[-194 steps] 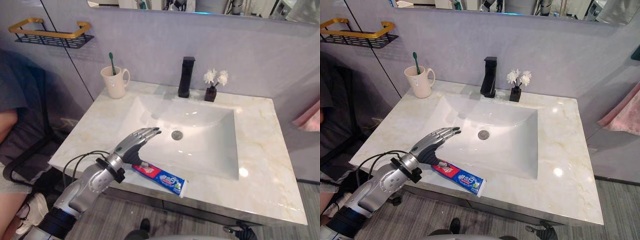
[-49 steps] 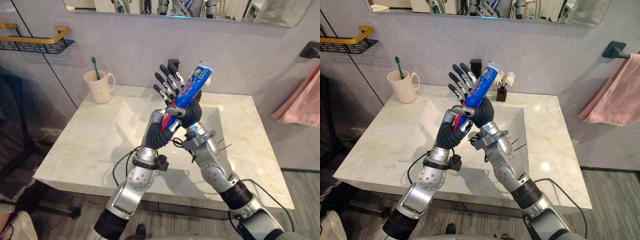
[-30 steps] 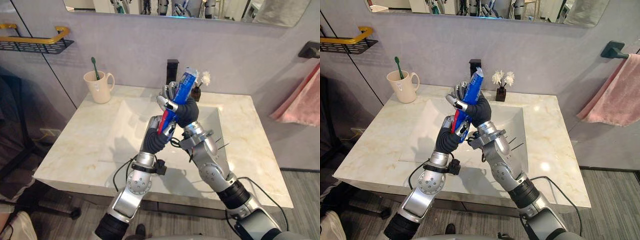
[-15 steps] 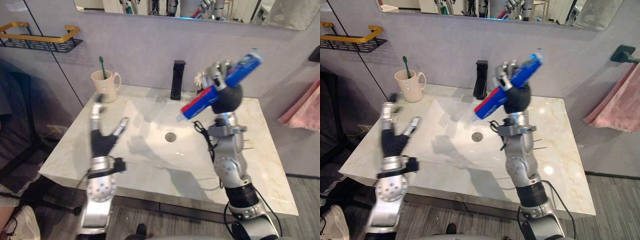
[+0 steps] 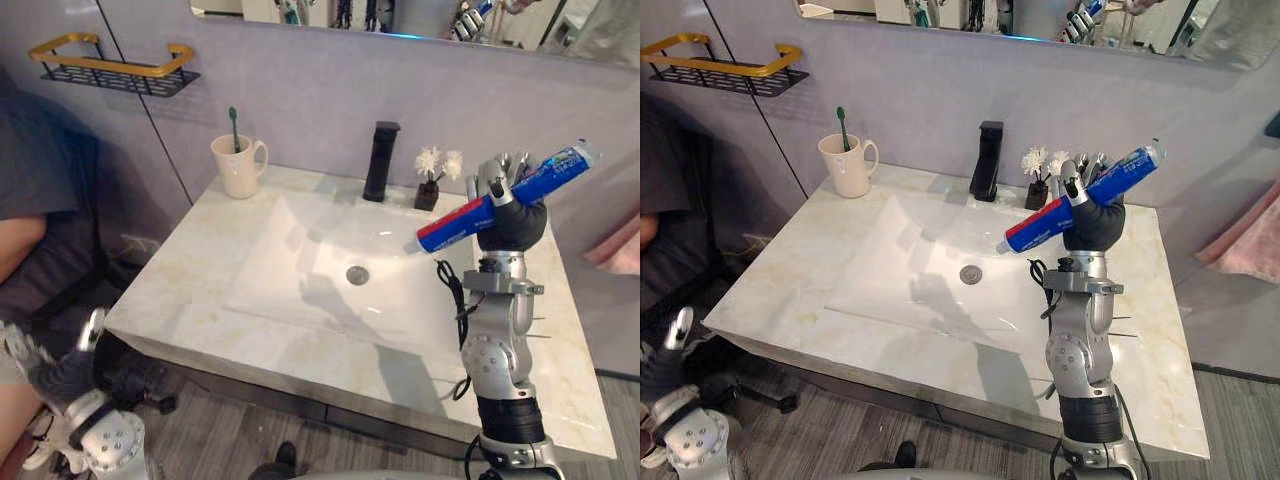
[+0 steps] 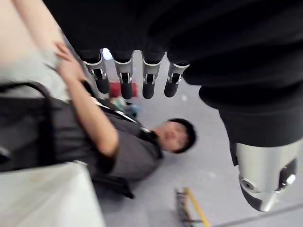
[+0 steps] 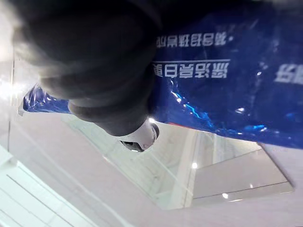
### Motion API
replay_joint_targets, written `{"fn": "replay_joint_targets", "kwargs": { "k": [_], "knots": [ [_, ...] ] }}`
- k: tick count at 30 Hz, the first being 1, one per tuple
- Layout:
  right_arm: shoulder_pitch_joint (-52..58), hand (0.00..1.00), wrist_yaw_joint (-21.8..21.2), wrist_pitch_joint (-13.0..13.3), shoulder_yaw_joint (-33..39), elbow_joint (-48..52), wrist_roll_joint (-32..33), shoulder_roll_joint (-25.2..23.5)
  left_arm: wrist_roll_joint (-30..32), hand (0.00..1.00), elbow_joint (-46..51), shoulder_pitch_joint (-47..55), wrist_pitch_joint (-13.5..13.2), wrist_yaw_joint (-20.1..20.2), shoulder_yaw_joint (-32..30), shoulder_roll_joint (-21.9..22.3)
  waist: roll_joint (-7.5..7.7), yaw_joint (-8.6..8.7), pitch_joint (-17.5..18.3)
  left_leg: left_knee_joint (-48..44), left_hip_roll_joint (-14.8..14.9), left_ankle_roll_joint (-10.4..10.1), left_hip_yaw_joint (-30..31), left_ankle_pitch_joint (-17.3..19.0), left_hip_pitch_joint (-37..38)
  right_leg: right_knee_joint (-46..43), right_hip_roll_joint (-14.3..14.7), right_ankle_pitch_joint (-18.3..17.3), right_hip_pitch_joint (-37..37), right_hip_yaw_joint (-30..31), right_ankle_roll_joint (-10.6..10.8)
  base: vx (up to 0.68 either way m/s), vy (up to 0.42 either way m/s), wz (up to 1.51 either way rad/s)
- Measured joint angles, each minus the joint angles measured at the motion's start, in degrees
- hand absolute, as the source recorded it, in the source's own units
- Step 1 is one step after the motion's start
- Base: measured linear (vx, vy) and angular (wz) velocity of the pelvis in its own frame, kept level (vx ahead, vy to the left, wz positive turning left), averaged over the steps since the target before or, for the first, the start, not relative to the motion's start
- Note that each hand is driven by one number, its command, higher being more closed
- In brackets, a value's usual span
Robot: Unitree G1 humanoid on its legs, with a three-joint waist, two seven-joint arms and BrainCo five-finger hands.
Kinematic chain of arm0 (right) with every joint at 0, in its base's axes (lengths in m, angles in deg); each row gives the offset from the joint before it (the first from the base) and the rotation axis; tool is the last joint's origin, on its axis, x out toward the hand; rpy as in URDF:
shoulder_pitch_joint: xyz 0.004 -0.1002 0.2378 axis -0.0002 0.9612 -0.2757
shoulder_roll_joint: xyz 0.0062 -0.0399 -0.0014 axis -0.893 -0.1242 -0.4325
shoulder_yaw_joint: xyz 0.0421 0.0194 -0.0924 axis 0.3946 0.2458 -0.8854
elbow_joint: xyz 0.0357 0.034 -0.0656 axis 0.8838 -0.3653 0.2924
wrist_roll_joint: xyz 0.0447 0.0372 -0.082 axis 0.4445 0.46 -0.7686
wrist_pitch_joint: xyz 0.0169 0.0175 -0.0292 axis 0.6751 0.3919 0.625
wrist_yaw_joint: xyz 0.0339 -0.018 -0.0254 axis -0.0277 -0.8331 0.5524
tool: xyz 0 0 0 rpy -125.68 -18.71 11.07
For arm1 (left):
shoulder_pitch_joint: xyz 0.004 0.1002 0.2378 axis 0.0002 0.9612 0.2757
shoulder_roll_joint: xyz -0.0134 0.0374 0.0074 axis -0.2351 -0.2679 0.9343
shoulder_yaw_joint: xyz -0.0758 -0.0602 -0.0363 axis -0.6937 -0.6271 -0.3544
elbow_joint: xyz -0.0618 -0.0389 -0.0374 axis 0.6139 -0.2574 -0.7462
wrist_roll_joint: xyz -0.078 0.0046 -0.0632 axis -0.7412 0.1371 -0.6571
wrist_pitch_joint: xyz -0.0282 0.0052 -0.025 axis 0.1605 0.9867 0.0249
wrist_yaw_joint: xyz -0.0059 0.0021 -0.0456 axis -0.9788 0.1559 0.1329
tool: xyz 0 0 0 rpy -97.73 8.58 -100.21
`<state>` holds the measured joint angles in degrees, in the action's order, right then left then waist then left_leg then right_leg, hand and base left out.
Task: Organize washtable
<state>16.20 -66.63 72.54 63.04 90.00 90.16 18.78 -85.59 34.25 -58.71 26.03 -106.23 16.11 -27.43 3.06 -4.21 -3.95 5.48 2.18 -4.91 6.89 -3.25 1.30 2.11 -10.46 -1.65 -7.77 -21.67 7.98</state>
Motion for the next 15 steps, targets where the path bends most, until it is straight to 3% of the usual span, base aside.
{"fn": "replay_joint_targets", "kwargs": {
  "k": [3, 9, 12, 15],
  "knots": [
    [1.2, 1.00, 0.1, 0.0, 1.1, 0.0, -2.1, 0.0, -2.8, 0.00, -10.1, 0.2, 1.2, 2.2, 0.0, 0.2, 0.37, 0.05, -0.2, 0.1, -0.3, 0.0, 0.8, 0.0, -0.8, 0.0, -0.2, -0.2, 0.2, -0.9, 0.1, -0.01, -0.007, 0.16],
    [1.0, 1.00, 2.2, 0.0, 1.2, -1.7, -7.6, 0.0, -2.7, 0.00, -23.4, 0.3, 3.8, 7.2, 1.5, 0.6, 1.94, -0.62, -0.2, 0.0, -0.4, 0.0, 1.4, 0.0, -2.1, -0.1, -0.2, -0.6, 1.1, -1.8, 0.2, 0.03, -0.013, 0.07],
    [-0.3, 1.00, 4.0, 0.0, 1.1, -3.3, -10.3, 0.0, -1.7, 0.00, -27.3, 0.2, 3.9, 8.8, 4.6, 0.5, 2.05, -1.33, -0.3, -0.1, -0.6, 0.0, 1.9, -0.1, -2.5, -0.1, -0.3, -0.6, 1.0, -2.0, 0.2, 0.04, -0.009, 0.04],
    [-8.5, 1.00, 6.9, 0.0, 1.1, -8.0, -13.4, 0.2, 0.7, 0.00, -30.9, 0.2, 4.3, 10.6, 12.0, -0.8, 2.12, -1.52, -0.5, -0.1, -0.6, -0.1, 2.3, -0.2, -2.9, -0.1, -0.2, -0.6, 1.1, -2.0, 0.2, 0.00, -0.009, 0.07]
  ]
}}
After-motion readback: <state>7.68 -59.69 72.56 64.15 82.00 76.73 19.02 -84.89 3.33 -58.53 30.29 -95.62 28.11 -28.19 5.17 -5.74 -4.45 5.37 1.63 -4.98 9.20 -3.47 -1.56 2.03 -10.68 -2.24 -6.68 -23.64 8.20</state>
